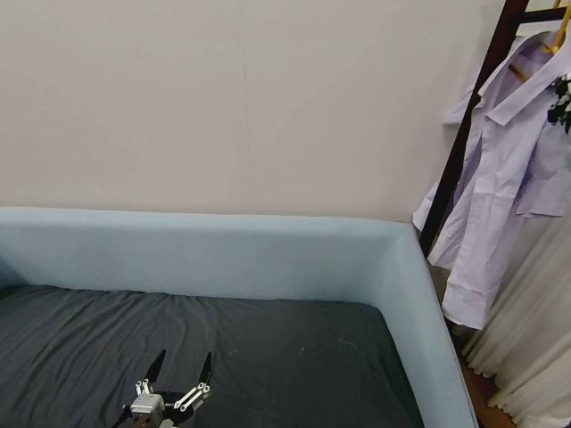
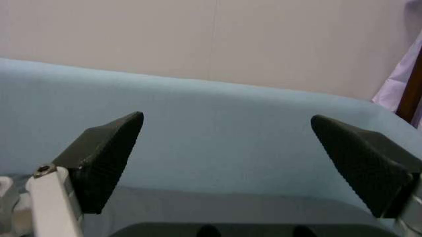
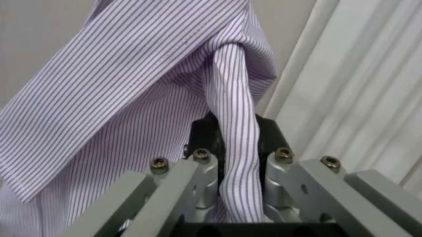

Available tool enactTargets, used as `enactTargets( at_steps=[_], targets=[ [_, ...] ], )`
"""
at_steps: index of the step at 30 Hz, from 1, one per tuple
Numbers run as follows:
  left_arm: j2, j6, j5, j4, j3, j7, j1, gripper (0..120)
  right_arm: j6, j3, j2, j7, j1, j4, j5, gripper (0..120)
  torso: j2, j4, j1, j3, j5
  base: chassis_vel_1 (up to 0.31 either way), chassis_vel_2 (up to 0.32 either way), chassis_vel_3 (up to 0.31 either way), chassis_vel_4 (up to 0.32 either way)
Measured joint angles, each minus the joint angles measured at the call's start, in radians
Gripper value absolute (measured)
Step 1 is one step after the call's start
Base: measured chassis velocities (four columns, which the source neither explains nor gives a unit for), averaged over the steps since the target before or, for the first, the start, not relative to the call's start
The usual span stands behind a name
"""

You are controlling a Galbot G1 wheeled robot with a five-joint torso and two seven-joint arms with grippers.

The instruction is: Pick up the clothes from the sofa and hang them on the clothes hanger.

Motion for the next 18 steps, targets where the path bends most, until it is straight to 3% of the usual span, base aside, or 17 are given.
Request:
enactTargets(
  at_steps=[9,18],
  targets=[
    [0.0,0.0,0.0,0.0,0.0,0.0,0.0,100,-0.074,-0.043,0.082,0.206,0.097,-0.069,0.115,7,0.0,-0.0004,0.0,0.0,0.0004,0.0,0.0,0.0,0.0],
    [0.0,0.0,0.0,0.0,0.0,0.0,0.0,100,-0.116,-0.118,0.134,0.326,0.189,-0.122,0.225,7,0.0,-0.0001,0.0,0.0,0.0003,0.0,0.0,0.0,0.0]
  ],
)
